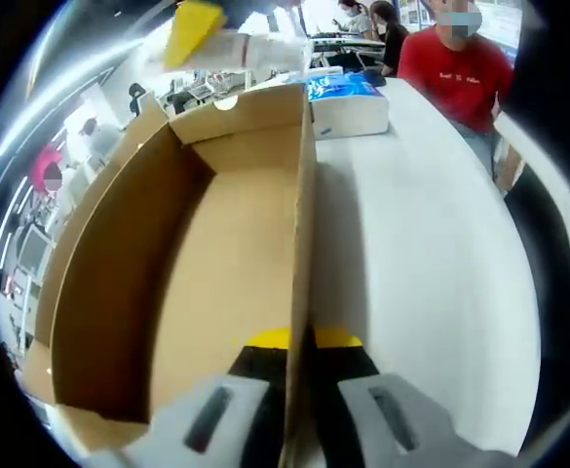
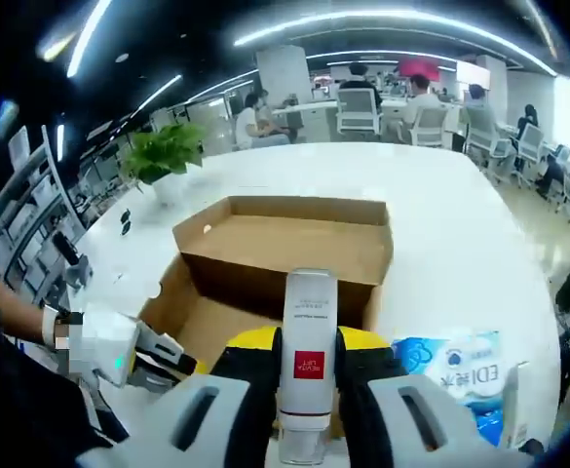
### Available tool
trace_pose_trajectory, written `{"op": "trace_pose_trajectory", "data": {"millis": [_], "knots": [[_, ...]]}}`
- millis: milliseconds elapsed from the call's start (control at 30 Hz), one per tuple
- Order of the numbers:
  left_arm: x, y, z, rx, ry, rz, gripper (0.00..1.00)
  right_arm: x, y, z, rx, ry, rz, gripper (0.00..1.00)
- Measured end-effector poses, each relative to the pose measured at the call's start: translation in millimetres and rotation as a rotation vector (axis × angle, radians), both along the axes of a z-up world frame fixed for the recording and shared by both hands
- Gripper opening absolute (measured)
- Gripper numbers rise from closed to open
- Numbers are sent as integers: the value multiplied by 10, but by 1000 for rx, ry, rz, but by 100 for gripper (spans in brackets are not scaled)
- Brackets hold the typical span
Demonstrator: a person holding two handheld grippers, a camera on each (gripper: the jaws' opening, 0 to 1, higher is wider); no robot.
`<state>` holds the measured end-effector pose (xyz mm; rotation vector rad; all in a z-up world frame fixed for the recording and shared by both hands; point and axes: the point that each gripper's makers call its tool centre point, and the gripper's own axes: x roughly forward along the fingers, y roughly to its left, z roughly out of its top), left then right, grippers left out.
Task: Operate the shoe box by opening the lid, removing the specified soft item, and placing it in the target area until the item is outside and the box remains undamaged.
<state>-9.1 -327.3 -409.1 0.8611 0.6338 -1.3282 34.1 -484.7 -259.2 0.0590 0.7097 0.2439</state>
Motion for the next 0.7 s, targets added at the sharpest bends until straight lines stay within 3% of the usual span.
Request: {"op": "trace_pose_trajectory", "data": {"millis": [67,200,433,533,700], "knots": [[0,-1,-1,0,0,-1,3,-144,-293,74,-12,3,-55,20],[4,0,-7,0,-1,-2,3,-367,-926,55,-51,21,-160,20],[25,7,-42,1,-2,-6,3,-714,-1843,12,-129,69,-251,20],[31,11,-57,1,-2,-2,3,-730,-2119,-25,-133,85,-276,20],[23,9,-45,1,-2,-2,3,-727,-2383,-254,-162,133,-264,20]]}}
